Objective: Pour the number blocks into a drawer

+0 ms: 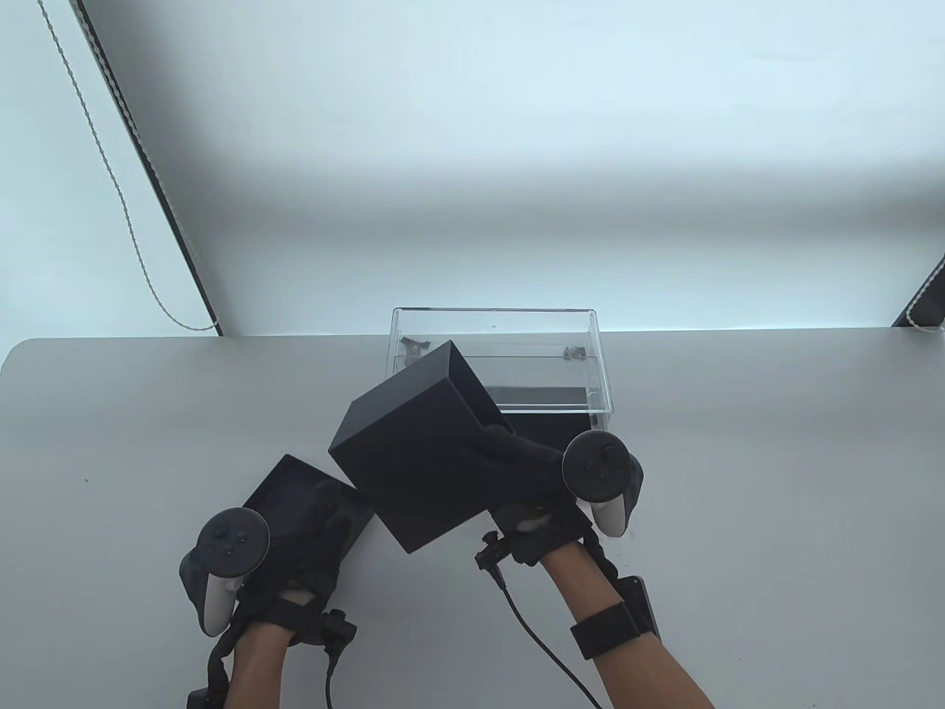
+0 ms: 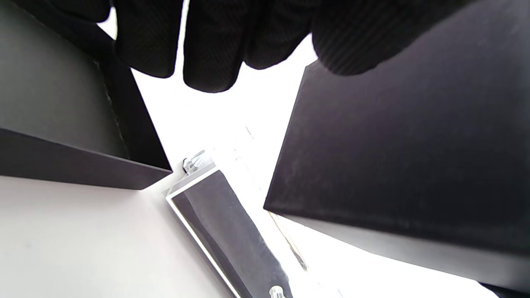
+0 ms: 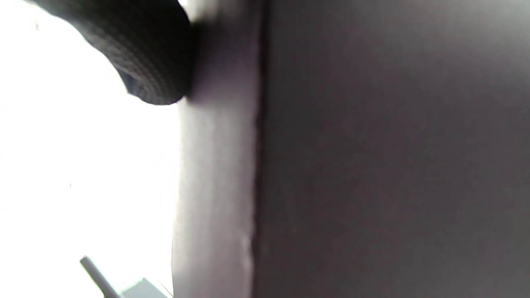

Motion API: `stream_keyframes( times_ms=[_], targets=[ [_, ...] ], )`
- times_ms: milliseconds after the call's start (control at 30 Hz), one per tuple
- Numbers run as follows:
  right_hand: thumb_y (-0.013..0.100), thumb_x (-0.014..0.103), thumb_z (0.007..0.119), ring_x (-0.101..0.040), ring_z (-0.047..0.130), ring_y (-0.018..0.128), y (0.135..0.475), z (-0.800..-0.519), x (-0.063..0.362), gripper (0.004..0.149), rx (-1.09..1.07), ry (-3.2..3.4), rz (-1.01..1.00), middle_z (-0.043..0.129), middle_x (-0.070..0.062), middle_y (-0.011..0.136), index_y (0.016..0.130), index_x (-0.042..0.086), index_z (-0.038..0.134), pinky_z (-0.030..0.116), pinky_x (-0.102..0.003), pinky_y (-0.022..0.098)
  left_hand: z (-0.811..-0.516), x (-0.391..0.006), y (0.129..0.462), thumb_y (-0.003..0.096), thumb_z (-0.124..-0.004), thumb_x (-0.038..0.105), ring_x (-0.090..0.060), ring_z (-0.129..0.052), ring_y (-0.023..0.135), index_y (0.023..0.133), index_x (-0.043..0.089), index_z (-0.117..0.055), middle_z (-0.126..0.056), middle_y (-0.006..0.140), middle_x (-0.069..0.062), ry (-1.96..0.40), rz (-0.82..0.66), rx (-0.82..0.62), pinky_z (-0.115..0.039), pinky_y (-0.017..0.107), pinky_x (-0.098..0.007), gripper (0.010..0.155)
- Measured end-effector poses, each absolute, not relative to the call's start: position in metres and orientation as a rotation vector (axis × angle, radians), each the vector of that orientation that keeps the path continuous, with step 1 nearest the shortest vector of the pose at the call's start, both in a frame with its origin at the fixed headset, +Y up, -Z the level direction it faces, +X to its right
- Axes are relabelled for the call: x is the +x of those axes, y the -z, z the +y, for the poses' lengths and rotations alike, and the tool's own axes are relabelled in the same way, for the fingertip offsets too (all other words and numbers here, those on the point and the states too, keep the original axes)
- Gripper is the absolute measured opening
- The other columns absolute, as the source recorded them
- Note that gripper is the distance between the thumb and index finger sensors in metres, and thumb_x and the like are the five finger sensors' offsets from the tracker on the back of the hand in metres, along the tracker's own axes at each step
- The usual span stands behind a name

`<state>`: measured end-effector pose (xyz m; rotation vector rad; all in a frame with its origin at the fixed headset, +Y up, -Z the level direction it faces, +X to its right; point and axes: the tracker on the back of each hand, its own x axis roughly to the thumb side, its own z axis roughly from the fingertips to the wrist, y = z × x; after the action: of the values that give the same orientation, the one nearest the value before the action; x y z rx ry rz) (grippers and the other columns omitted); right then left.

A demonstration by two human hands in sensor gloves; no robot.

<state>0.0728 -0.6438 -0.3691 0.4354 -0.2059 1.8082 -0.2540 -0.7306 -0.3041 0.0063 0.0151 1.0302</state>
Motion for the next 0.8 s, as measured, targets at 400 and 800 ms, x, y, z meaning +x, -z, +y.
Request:
stream_keyframes(
  times_ms=[400,800],
  targets=[
    [0.045,0.051,0.083,-0.017,0.104,0.025,0.404,-0.684,0.059,0.042,0.272,-1.570,-0.022,0.102,-0.004,0.046,0.067,0.016,0.088,0.080,-0.041,0.047,-0.728,-0.252,0.304,0.0479,-0.068,0.051,-0.050,-0.065,0.098,0.106,0.019,-0.052,-0.068,0.111,-0.018,-1.037,0.007,-0.008,-0.042,0.071,-0.072,0.068],
    [0.046,0.052,0.083,-0.017,0.104,0.027,0.410,-0.720,0.063,0.042,0.134,-1.315,0.039,0.102,-0.004,0.047,0.068,0.016,0.087,0.080,-0.042,0.048,-0.729,-0.251,0.304,0.0479,-0.068,0.051,-0.051,-0.065,0.098,0.106,0.018,-0.052,-0.068,0.110,-0.019,-1.037,0.006,-0.022,-0.042,0.071,-0.072,0.069]
  ],
)
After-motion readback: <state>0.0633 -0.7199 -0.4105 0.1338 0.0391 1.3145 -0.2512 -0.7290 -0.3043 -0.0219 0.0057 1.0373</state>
